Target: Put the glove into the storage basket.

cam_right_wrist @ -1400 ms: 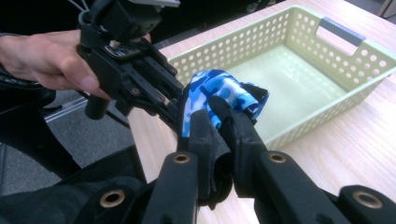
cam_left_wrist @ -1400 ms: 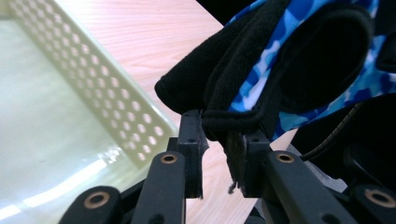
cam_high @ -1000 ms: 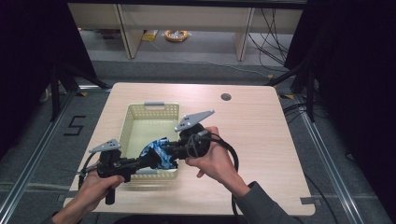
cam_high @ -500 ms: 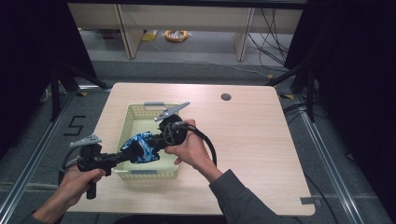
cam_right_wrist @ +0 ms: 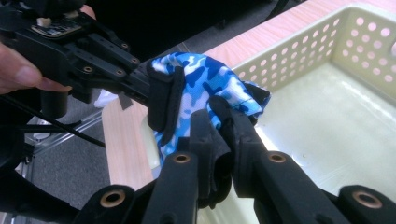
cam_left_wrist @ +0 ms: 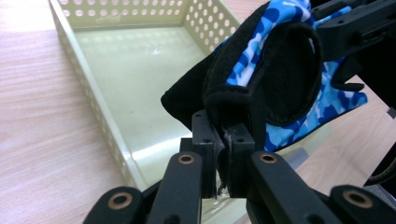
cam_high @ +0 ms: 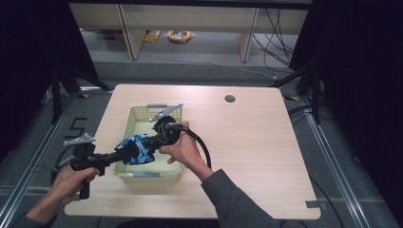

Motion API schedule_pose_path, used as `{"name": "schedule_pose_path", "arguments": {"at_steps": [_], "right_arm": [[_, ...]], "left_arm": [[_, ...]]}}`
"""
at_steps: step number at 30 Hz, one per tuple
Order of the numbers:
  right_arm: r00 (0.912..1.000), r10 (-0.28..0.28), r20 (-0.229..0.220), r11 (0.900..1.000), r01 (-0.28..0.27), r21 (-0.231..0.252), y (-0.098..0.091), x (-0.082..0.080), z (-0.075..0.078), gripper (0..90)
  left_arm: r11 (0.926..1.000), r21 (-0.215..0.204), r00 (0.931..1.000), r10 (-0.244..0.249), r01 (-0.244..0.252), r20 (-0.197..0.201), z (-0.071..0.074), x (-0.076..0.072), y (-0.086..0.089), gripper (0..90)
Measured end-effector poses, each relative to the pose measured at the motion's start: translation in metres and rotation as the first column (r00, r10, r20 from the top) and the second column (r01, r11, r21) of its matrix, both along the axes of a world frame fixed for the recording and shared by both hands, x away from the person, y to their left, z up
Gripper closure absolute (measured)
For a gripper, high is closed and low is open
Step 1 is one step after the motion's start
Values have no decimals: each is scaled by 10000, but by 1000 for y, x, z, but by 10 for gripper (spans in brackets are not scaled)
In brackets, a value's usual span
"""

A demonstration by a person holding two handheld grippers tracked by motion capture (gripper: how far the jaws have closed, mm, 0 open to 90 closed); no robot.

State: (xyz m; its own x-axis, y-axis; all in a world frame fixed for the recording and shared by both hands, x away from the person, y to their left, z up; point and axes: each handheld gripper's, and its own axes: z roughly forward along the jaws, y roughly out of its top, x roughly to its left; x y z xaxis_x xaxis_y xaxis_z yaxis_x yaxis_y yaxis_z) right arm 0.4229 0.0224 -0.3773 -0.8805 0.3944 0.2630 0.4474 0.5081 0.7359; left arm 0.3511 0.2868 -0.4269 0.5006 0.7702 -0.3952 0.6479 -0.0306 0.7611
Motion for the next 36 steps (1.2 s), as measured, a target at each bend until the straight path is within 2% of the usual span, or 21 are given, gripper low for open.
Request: {"name": "schedule_pose_path", "arguments": {"at_steps": [2, 3, 5, 6, 12, 13, 16, 18, 19, 20, 21, 22, 27, 29, 30, 32, 36], "right_arm": [[10000, -29, -93, 10000, 29, -7, 2, 2, -4, 820], [9999, -39, -139, 10000, 38, -20, 3, 3, -5, 820], [9991, -203, -363, 9998, 200, -93, 5, 4, -8, 820], [9995, -116, -294, 9999, 115, -41, 5, 6, -10, 820], [9974, -295, -653, 9996, 291, -70, 9, 9, -23, 820], [9987, -134, -486, 9999, 134, -4, 10, 12, -26, 820], [9946, -516, -903, 9986, 507, -122, 9, 11, -33, 820], [9930, -604, -1012, 9981, 593, -139, 7, 11, -39, 819], [9927, -657, -1014, 9977, 639, -208, 6, 11, -42, 819], [9921, -746, -1009, 9970, 720, -293, 5, 12, -45, 820], [9938, -695, -865, 9972, 667, -348, 4, 13, -48, 819], [9907, -884, -1035, 9953, 836, -495, 3, 12, -50, 819], [9870, -1171, -1097, 9901, 1073, -909, -3, 14, -59, 818], [9866, -1244, -1053, 9876, 1129, -1088, -5, 17, -64, 818], [9822, -1422, -1226, 9836, 1263, -1290, -6, 16, -65, 818], [9832, -1422, -1147, 9822, 1258, -1396, -7, 18, -68, 818], [9804, -1637, -1097, 9713, 1407, -1920, -8, 19, -70, 816]], "left_arm": [[9998, 182, 9997, -120, 124, -224, 1, 1, 3, 851], [9999, 101, 10000, 43, -42, -69, -1, 1, 2, 851], [9999, 108, 9999, 58, -56, -123, -2, 2, 4, 851], [9999, 123, 9998, 84, -82, -162, -2, 2, 5, 850], [9999, 120, 9996, 97, -94, -250, -3, 5, 9, 844], [9999, 128, 9996, 112, -109, -243, -4, 5, 9, 843], [9998, 190, 9993, 76, -69, -354, -5, 6, 8, 836], [9995, 296, 9984, -77, 94, -556, -5, 7, 6, 827], [9997, 257, 9987, -47, 60, -499, -7, 8, 4, 824], [9994, 296, 9980, -179, 198, -613, -7, 8, 2, 820], [9990, 379, 9977, -219, 244, -637, -7, 9, 0, 814], [9987, 420, 9977, -250, 277, -635, -7, 9, -3, 805], [9958, 688, 9957, -559, 610, -733, -7, 11, -12, 748], [9945, 846, 9959, -563, 623, -708, -7, 12, -14, 737], [9941, 880, 9957, -569, 633, -736, -7, 13, -15, 734], [9936, 962, 9957, -512, 585, -765, -7, 13, -15, 717], [9947, 915, 9968, -407, 470, -689, -5, 13, -15, 681]]}}
